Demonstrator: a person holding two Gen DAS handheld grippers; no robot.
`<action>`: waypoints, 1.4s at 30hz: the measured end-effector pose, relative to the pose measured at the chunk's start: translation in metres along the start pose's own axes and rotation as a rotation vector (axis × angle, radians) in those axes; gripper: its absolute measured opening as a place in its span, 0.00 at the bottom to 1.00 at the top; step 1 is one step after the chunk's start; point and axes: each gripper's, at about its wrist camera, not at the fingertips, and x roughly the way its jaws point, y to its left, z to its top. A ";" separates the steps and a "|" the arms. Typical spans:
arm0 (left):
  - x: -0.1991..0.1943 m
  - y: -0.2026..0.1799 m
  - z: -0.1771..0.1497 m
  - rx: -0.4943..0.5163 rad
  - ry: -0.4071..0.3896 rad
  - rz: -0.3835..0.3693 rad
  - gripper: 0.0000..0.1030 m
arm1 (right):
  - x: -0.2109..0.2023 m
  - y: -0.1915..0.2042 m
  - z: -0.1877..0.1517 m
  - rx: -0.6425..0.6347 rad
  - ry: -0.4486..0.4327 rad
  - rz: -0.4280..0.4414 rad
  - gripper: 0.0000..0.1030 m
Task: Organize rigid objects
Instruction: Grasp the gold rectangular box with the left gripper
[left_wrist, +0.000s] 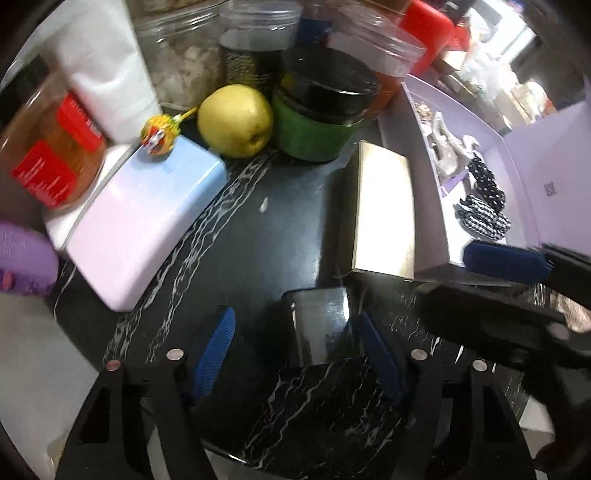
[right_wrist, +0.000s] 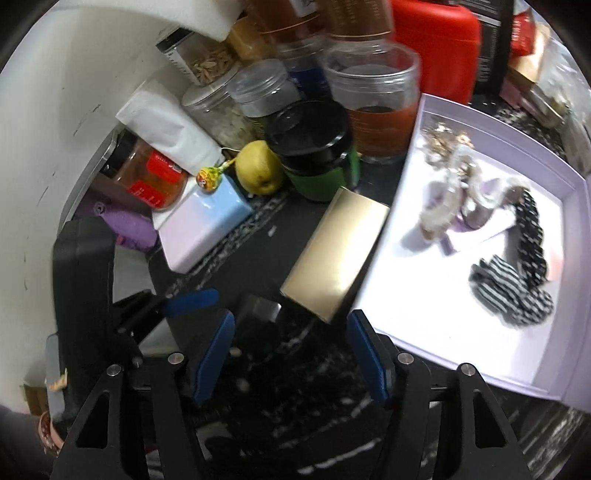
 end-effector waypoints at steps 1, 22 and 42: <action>-0.001 -0.001 0.000 0.013 -0.005 0.003 0.66 | 0.003 0.002 0.002 0.001 0.000 -0.008 0.62; -0.027 0.032 0.003 0.038 -0.082 0.023 0.66 | 0.022 0.009 0.010 0.110 -0.001 -0.034 0.62; -0.001 -0.035 0.048 0.160 -0.039 -0.120 0.66 | -0.019 -0.049 -0.062 0.244 0.024 -0.094 0.62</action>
